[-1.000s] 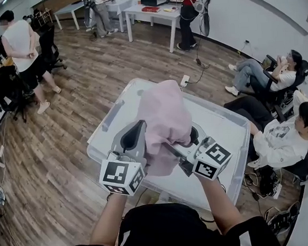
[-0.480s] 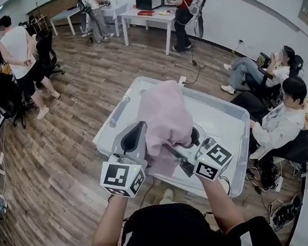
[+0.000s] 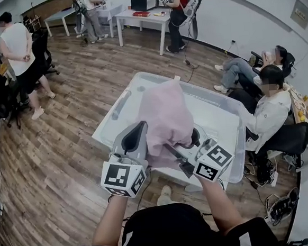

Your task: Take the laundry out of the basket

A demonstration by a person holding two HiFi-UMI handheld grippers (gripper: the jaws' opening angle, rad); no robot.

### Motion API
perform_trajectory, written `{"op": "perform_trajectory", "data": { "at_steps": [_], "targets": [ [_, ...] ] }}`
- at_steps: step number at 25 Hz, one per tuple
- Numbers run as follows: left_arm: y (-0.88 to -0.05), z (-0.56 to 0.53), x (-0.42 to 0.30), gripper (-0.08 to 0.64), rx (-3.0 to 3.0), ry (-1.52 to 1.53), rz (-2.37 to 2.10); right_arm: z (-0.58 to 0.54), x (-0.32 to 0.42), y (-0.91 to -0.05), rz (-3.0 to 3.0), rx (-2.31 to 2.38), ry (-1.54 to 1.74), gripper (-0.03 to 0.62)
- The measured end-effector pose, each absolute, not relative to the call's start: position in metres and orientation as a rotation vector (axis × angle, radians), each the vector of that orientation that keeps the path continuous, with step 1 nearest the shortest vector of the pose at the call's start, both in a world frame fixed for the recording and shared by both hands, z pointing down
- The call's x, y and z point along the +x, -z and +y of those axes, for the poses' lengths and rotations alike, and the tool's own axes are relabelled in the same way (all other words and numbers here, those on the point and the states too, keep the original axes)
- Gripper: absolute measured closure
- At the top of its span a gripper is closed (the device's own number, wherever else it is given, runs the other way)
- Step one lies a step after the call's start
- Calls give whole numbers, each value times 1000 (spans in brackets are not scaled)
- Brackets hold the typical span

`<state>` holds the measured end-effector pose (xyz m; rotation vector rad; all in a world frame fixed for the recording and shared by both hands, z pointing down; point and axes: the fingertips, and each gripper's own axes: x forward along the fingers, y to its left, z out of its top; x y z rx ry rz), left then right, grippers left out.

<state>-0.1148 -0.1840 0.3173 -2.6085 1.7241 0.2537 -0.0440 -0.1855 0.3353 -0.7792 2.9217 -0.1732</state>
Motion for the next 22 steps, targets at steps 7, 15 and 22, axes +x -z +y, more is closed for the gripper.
{"op": "perform_trajectory", "data": {
  "at_steps": [7, 15, 22],
  "targets": [
    [-321, -161, -124, 555, -2627, -261, 1707, -161, -53, -339, 2910, -815, 181, 282],
    [-329, -139, -127, 555, -2641, -232, 1704, -141, -56, -344, 2916, -846, 170, 279],
    [-335, -121, -134, 555, -2656, -225, 1706, -123, -63, -348, 2920, -864, 162, 278]
  ]
}}
